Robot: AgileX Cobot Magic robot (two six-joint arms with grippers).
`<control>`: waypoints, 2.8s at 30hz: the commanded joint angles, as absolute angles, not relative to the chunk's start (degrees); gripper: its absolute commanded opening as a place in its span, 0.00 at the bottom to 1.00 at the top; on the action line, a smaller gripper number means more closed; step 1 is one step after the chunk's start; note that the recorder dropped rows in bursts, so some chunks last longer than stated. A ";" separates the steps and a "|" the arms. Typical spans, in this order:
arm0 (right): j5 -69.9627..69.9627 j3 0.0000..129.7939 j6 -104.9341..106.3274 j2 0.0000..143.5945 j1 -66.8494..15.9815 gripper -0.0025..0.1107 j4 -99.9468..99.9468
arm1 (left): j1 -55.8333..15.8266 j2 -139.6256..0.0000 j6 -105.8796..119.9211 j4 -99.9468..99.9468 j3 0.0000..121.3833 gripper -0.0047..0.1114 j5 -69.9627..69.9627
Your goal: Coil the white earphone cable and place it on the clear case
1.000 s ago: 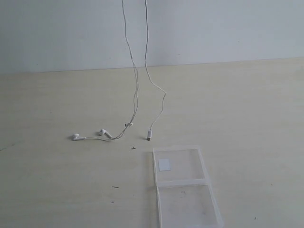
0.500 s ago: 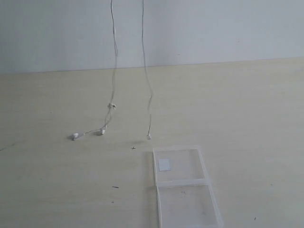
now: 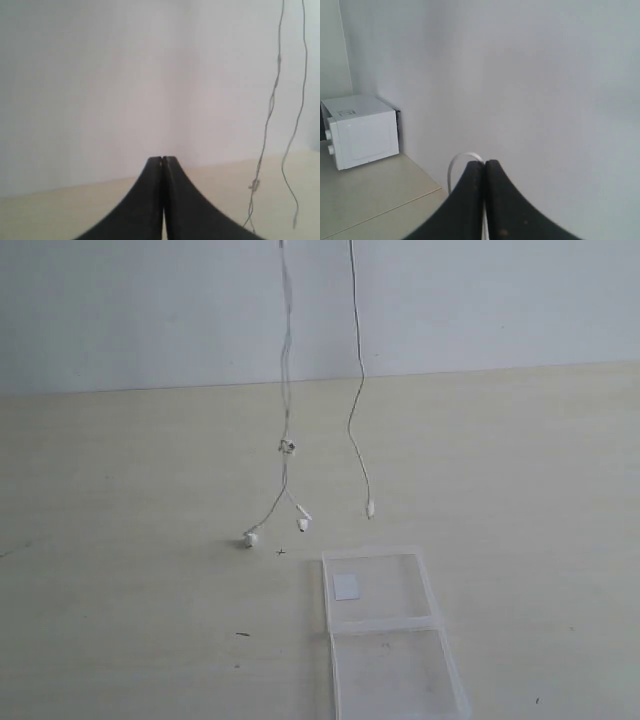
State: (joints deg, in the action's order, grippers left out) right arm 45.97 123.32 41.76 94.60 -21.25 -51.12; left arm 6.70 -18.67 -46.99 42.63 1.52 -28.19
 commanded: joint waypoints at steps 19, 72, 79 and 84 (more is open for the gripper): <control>53.16 129.08 34.27 94.75 -21.37 0.02 -52.85 | 6.78 -68.95 -54.89 62.13 21.17 0.44 -61.27; 52.75 129.08 29.98 94.63 -26.62 0.02 -53.59 | -14.98 -88.91 -57.96 58.28 41.50 0.19 -54.58; 52.43 129.08 25.88 94.63 -26.62 0.02 -40.81 | -14.98 -88.80 -58.41 59.66 41.55 0.05 -53.15; 51.30 129.08 25.46 94.63 -26.62 0.02 -39.98 | -14.98 -88.70 -58.41 59.42 41.55 0.06 -49.61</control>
